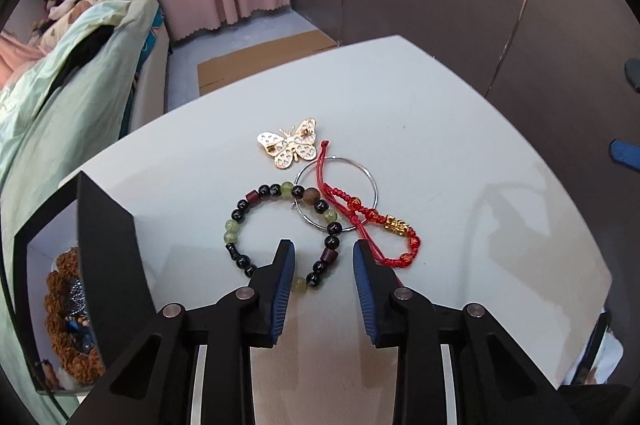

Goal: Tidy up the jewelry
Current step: 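Move the left gripper to the dark bead bracelet and close on it, then lift the dark bead bracelet with the left while the right grasps the red string bracelet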

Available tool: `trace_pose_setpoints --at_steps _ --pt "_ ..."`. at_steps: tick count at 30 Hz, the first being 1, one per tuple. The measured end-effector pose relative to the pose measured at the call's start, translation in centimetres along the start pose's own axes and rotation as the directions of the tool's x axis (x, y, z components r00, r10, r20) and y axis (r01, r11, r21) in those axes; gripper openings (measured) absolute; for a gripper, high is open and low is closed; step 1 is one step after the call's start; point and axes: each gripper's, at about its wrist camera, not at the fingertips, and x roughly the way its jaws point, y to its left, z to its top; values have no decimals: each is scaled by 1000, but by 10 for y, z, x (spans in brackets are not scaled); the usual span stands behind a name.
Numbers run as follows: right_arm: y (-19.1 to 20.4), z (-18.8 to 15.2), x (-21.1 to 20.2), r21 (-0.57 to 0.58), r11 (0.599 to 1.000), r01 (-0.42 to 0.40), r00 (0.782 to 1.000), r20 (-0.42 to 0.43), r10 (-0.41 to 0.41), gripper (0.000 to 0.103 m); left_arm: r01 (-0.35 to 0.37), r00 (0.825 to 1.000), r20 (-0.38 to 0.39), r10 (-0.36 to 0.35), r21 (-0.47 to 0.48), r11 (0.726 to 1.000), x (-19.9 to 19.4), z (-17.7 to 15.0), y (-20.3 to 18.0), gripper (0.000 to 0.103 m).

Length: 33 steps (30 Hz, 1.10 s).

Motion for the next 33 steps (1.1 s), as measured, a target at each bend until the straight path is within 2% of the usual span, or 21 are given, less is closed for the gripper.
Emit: trace_pose_setpoints --at_steps 5,7,12,18,24,30,33 --pt "6 0 9 -16 1000 20 1000 -23 -20 85 13 1000 11 -13 -4 1000 4 4 3 29" --pt "11 -2 15 -29 999 24 999 -38 -25 85 24 1000 13 -24 5 1000 3 4 3 8" --pt "18 -4 28 -60 998 24 997 -71 -28 85 65 998 0 -65 -15 998 2 6 9 8" --pt "32 -12 47 -114 993 36 993 -111 -49 84 121 991 62 -117 -63 991 -25 14 22 8" --pt "46 -19 70 -173 984 50 984 -163 -79 68 160 983 113 -148 -106 981 -48 19 35 8" --pt "54 -24 90 -216 974 71 974 -195 -114 64 191 972 167 -165 -154 969 -69 23 55 8" --pt "60 -28 102 -241 967 77 965 -224 -133 56 202 967 191 -168 -175 964 -78 24 65 8"
